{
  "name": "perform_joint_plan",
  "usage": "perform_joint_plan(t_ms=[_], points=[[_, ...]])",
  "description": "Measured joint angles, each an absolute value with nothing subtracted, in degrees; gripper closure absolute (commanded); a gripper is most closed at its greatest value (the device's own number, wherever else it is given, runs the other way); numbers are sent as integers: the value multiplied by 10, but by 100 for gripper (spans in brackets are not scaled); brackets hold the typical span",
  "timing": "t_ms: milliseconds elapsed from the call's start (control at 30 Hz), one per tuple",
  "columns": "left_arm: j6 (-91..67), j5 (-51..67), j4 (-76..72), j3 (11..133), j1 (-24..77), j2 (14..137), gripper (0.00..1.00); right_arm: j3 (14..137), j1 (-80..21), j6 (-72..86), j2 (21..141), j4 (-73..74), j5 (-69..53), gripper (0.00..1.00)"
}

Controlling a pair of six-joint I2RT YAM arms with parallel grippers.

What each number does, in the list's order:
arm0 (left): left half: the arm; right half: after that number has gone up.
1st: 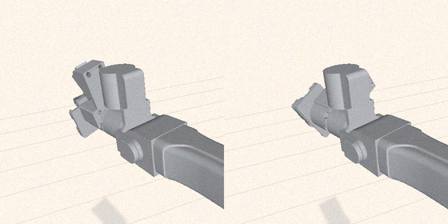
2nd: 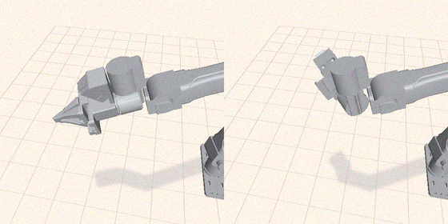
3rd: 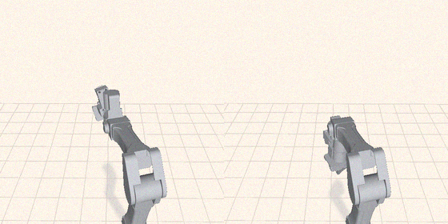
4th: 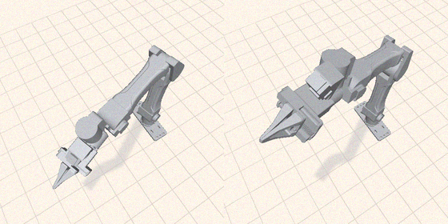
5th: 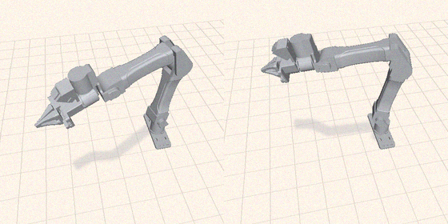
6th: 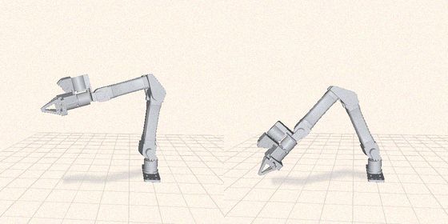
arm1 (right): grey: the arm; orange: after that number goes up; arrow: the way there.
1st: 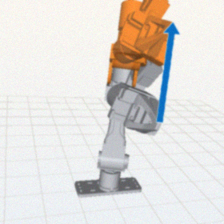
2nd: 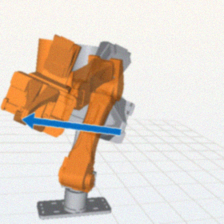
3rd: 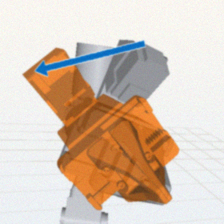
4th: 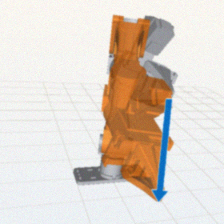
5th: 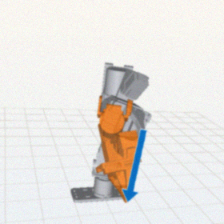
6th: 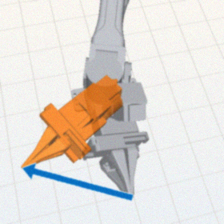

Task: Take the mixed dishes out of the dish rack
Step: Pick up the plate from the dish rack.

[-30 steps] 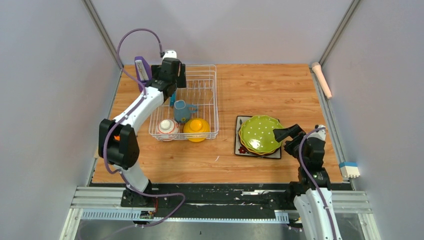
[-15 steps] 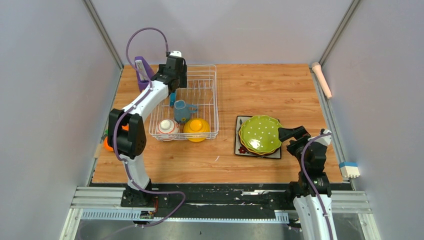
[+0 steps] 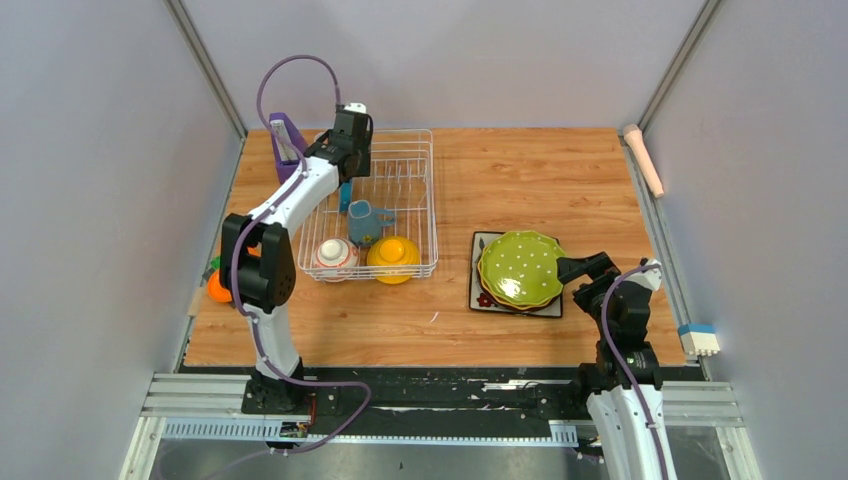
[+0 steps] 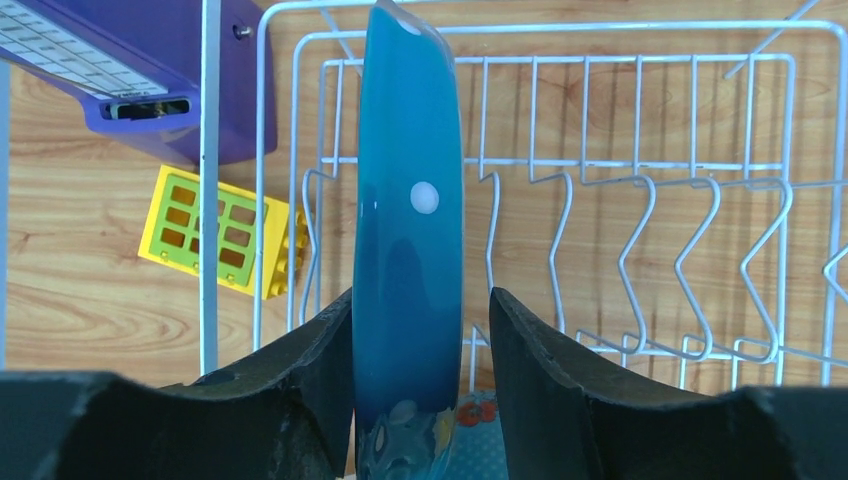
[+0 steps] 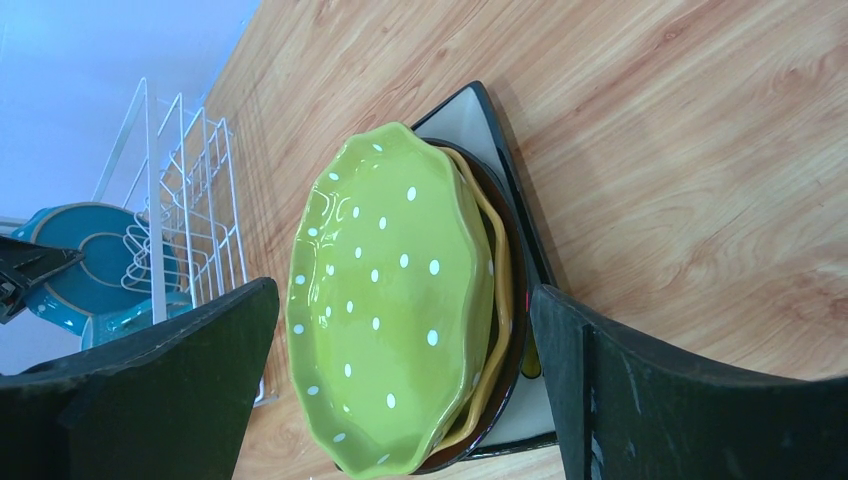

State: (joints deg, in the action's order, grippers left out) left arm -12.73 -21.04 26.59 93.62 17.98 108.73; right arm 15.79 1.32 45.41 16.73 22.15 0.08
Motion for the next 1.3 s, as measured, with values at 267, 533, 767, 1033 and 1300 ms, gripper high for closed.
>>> perform_joint_plan(t_ms=[267, 533, 767, 1033, 1300], points=[[-125, -216, 305, 955, 180, 1102, 66, 158, 13, 455, 167, 223, 6, 0], [-127, -208, 352, 994, 180, 1120, 92, 158, 13, 456, 168, 226, 6, 0], [-131, -199, 360, 999, 179, 1121, 100, 158, 13, 456, 172, 229, 6, 0], [-131, -200, 361, 999, 178, 1118, 100, 158, 13, 456, 176, 232, 6, 0], [-128, -192, 378, 999, 179, 1075, 100, 158, 13, 456, 182, 233, 6, 0]])
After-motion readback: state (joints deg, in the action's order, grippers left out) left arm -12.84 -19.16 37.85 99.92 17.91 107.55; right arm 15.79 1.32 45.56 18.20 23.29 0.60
